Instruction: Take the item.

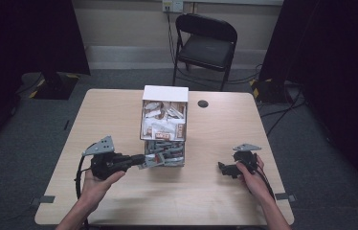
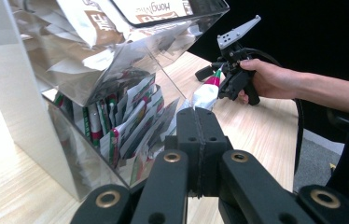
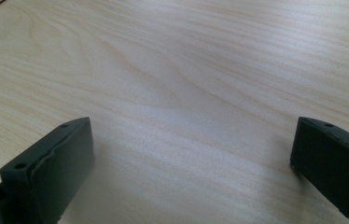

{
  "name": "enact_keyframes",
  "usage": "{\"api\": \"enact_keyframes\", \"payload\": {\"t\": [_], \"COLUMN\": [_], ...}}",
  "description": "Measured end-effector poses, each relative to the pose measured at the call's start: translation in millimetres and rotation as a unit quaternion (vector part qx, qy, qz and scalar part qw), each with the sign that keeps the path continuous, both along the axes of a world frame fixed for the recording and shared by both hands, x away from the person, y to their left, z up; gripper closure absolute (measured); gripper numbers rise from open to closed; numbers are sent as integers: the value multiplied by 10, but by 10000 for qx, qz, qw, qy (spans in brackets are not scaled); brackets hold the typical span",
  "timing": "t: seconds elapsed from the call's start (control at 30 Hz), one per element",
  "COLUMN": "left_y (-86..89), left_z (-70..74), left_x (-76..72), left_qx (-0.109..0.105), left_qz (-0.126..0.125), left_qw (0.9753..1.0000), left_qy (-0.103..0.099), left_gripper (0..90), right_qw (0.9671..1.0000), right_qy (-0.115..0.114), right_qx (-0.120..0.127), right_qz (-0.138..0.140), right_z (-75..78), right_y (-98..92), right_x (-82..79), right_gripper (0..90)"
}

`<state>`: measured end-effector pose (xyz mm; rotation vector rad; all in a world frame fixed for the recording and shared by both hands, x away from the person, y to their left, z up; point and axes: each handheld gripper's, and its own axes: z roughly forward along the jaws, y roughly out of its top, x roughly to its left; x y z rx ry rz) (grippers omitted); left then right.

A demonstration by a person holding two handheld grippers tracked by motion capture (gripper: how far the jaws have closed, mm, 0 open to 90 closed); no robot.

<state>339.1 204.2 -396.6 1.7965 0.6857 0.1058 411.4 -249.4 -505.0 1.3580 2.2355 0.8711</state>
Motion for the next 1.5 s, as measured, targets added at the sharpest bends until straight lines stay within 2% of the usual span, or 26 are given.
{"api": "enact_keyframes", "payload": {"t": [0.13,0.37,0.53,0.6,0.7,0.93,1.23,1.3,1.5], "left_y": [51,246,291,350,416,459,577,617,683], "left_z": [20,57,72,88,93,73,97,83,59], "left_x": [-6,-26,-30,-33,-25,-9,15,30,63], "left_qx": [-9,-32,-47,-38,-28,-10,-47,-147,-142], "left_qz": [63,287,316,448,507,547,772,882,1076], "left_qw": [10000,9996,9995,9990,9987,9985,9970,9959,9940], "left_qy": [-6,7,-10,-5,13,38,40,135,171], "left_gripper": [900,900,900,900,900,900,900,900,900], "right_qw": [10000,10000,10000,10000,10000,10000,10000,10000,10000], "right_qy": [2,1,0,1,2,2,1,1,1], "right_qx": [1,1,0,0,0,0,0,0,0], "right_qz": [-1,0,0,-1,0,-1,1,0,0], "right_z": [0,0,0,0,0,0,0,0,0], "right_y": [0,0,0,0,0,0,0,0,0], "right_x": [0,0,0,0,0,0,0,0,0], "right_gripper": [0,0,0,0,0,0,0,0,0]}}
